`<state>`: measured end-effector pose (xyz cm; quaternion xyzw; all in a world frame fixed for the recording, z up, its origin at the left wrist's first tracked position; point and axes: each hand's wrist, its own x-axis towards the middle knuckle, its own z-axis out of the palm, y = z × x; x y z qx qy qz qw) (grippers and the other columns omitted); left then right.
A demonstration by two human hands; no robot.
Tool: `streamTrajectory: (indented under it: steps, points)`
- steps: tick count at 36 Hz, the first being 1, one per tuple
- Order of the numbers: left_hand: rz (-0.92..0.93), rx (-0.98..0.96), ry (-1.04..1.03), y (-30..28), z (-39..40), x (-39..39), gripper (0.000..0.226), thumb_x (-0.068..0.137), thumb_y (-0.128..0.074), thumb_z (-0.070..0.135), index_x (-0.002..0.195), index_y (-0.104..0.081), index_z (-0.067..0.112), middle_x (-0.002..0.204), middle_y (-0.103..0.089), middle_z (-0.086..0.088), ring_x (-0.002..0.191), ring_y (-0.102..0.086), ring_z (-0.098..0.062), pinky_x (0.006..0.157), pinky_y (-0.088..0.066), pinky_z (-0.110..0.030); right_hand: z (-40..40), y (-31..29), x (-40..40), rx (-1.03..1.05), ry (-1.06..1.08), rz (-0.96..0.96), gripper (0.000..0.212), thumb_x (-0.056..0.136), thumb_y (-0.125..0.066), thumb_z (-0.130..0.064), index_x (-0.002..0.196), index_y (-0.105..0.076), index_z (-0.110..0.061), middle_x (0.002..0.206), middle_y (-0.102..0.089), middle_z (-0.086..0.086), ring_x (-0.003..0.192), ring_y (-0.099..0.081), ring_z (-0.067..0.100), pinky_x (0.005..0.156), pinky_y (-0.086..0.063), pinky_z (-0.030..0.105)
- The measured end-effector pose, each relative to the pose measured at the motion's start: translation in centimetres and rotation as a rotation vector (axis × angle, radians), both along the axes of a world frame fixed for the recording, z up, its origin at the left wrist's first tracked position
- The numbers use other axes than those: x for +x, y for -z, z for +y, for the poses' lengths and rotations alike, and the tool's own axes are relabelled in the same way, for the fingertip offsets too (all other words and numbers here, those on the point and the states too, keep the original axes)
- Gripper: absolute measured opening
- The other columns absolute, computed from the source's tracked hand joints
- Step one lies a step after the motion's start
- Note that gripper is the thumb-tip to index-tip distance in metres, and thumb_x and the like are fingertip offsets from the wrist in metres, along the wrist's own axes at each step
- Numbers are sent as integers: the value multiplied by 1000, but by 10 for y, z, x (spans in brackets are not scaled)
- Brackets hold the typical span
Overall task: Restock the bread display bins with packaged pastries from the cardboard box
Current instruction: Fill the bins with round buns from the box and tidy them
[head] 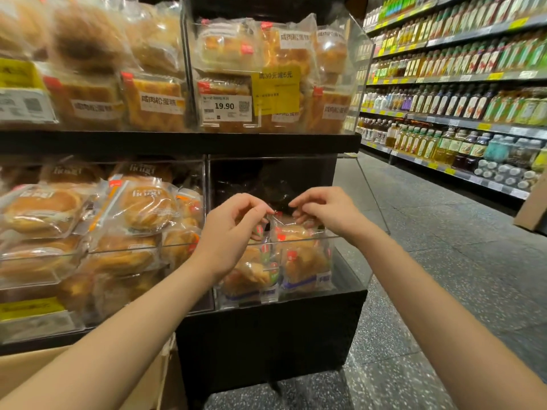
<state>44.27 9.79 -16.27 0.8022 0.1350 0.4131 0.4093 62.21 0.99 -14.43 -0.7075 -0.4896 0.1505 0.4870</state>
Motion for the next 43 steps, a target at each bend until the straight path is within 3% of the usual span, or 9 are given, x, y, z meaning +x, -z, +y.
streamTrajectory:
  steps: [6, 11, 15, 20, 26, 30, 35, 40, 43]
  points:
    - [99, -101, 124, -10, 9, -63, 22, 90, -59, 37, 92, -65, 17, 79, -69, -4, 67, -65, -16, 61, -52, -26, 1, -8, -46, 211, -38, -111, 38, 93, -46, 5, 78, -69, -21, 78, -67, 0, 61, -62, 5, 62, -53, 19]
    - [620, -84, 179, -12, 24, -119, 18, 92, -57, 29, 107, -65, 26, 94, -70, 2, 81, -65, -8, 76, -54, -31, 12, -20, -101, 171, -248, -186, 30, 90, -48, 9, 85, -71, -7, 78, -67, 1, 66, -64, 11, 62, -53, 19]
    - [1115, -29, 193, -4, 28, -169, 20, 96, -53, 37, 115, -58, 34, 97, -69, 2, 86, -63, -4, 89, -49, -23, 28, -22, -153, 92, -443, -269, 28, 88, -49, 9, 89, -73, -6, 85, -71, 9, 78, -66, 16, 73, -56, 26]
    - [1469, -45, 58, 18, 31, -228, 36, 95, -54, 40, 129, -52, 27, 119, -64, 3, 101, -62, -9, 90, -43, -20, 56, -5, -213, -99, -670, -428, 26, 90, -51, 3, 95, -72, -12, 87, -71, 3, 80, -66, 9, 77, -53, 21]
    - [1596, -171, -68, 43, 47, -299, 41, 93, -55, 44, 130, -51, 27, 113, -58, 8, 88, -58, -7, 89, -48, -27, 89, 34, -271, -383, -801, -569, 24, 93, -50, -6, 101, -71, -13, 87, -70, 0, 75, -68, 9, 74, -55, 25]
    - [1719, -302, -66, 54, 56, -331, 46, 96, -50, 45, 136, -46, 21, 123, -56, 0, 101, -60, -16, 96, -44, -32, 109, 73, -300, -637, -862, -694, 17, 95, -53, -17, 106, -67, -15, 87, -69, -3, 79, -68, 12, 80, -55, 29]
    - [1693, -320, -96, 71, 70, -347, 48, 97, -50, 40, 137, -46, 14, 117, -54, -6, 96, -56, -19, 95, -44, -35, 124, 129, -320, -929, -897, -861, 27, 91, -62, -23, 117, -64, -17, 109, -69, 1, 97, -63, 18, 88, -51, 31]
    - [1617, -326, -85, 81, 73, -348, 48, 98, -50, 36, 139, -45, 11, 105, -51, 3, 96, -52, -17, 83, -42, -26, 131, 170, -332, -1194, -894, -981, 47, 89, -65, -20, 134, -53, -9, 124, -62, 9, 107, -61, 25, 82, -48, 29]
    - [1616, -364, -78, 85, 74, -350, 53, 98, -49, 36, 144, -40, 11, 136, -48, -3, 101, -53, -18, 87, -41, -25, 135, 193, -332, -1304, -938, -1084, 55, 90, -63, -15, 142, -44, -13, 130, -57, 9, 106, -61, 24, 77, -48, 29]
